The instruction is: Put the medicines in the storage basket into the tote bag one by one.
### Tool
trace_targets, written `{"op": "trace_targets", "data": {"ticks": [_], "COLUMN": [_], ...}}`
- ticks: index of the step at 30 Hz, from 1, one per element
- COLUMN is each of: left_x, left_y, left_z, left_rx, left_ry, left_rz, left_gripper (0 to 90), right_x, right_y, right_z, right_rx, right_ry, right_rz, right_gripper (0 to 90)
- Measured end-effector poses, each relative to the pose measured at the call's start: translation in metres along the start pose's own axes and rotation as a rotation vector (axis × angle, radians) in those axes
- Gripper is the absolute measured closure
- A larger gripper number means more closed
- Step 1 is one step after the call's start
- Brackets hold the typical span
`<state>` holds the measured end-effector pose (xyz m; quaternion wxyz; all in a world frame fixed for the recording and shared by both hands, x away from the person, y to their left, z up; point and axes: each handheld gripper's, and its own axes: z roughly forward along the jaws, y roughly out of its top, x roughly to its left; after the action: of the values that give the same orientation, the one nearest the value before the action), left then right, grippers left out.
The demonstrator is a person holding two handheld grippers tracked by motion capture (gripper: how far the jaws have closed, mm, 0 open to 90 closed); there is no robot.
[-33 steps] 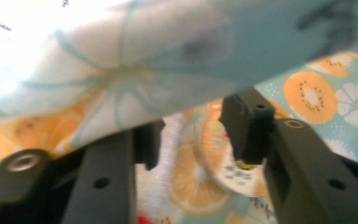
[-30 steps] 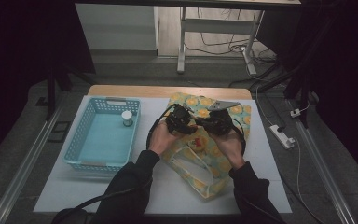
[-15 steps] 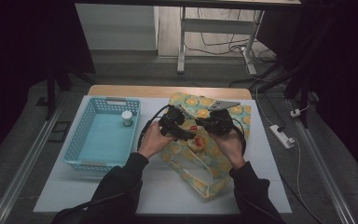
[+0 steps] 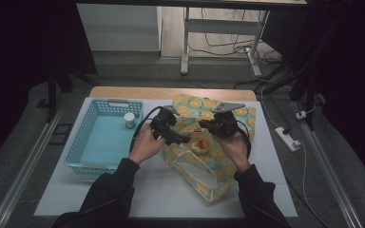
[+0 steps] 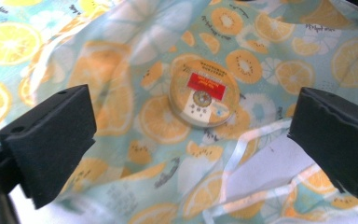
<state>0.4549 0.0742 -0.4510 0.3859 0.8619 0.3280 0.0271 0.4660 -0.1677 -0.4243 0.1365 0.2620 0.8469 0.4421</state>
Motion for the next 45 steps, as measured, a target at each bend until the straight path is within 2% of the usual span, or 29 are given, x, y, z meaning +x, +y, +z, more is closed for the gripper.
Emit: {"op": "trace_targets", "data": {"ticks": [9,13,17,22,30,36,41,45], "left_x": [0.012,0.021,0.033,0.046,0.071,0.085,0.101,0.110], "left_y": [-0.016,-0.024,-0.032,-0.043,-0.058,-0.066,-0.074,-0.077], "left_z": [-0.020,-0.034,-0.049,-0.067,-0.092,-0.097,-0.096,-0.092], "left_rx": [-0.002,-0.011,-0.035,-0.043,-0.065,-0.072,-0.055,-0.034], "left_ry": [0.041,0.061,0.075,0.149,0.235,0.298,0.328,0.363], "left_rz": [-0.019,-0.029,-0.057,-0.071,-0.128,-0.150,-0.201,-0.221], "left_gripper": [0.0,0.0,0.0,0.0,0.0,0.0,0.0,0.0], "right_x": [0.001,0.000,0.000,0.000,-0.001,-0.001,-0.001,-0.001], "right_y": [0.000,-0.001,-0.001,-0.001,-0.002,-0.002,-0.002,-0.002], "right_z": [0.001,0.002,0.002,0.003,0.003,0.003,0.002,0.003], "right_rx": [0.005,0.006,0.009,0.013,0.013,0.011,0.012,0.012], "right_ry": [0.001,0.003,0.002,0.003,0.001,0.001,0.000,0.001], "right_rz": [-0.003,-0.002,-0.002,-0.004,0.000,-0.002,-0.001,-0.003], "right_gripper": [90.0,90.0,90.0,90.0,90.0,90.0,90.0,90.0]}}
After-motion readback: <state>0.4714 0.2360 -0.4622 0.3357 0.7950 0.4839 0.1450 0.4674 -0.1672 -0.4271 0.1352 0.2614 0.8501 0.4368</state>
